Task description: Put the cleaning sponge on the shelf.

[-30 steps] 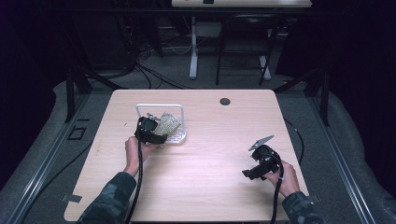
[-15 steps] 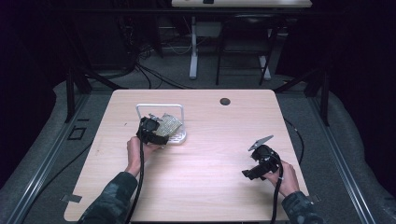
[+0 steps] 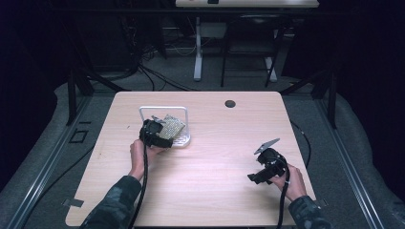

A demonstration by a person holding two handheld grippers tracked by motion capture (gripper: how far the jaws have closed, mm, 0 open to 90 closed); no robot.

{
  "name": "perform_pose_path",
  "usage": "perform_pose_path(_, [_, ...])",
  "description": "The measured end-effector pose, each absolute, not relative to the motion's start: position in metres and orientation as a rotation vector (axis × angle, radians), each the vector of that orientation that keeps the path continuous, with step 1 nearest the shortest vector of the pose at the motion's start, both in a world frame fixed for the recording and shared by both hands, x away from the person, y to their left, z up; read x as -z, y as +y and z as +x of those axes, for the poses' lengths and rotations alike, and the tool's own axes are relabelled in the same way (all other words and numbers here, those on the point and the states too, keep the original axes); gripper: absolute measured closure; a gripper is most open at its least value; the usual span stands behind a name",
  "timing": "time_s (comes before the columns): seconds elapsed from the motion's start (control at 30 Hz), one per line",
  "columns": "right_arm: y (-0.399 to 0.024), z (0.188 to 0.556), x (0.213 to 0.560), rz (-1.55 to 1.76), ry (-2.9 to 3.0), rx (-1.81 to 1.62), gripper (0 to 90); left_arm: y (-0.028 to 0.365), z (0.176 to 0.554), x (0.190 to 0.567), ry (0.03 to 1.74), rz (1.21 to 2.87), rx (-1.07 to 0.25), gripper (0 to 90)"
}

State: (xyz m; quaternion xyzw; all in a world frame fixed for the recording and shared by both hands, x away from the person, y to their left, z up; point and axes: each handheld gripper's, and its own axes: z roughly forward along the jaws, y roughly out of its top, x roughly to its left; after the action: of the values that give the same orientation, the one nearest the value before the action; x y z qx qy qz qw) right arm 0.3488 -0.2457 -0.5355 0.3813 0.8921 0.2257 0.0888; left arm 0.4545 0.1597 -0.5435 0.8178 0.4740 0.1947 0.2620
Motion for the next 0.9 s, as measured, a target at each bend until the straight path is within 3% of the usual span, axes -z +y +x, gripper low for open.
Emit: perform_pose_path(0.9, [-0.2455,0.3482,0.5346,1.137,2.658,-0.662,11.4,0.1526,0.4484,0.5368,1.206,2.201,-0.597,6.6])
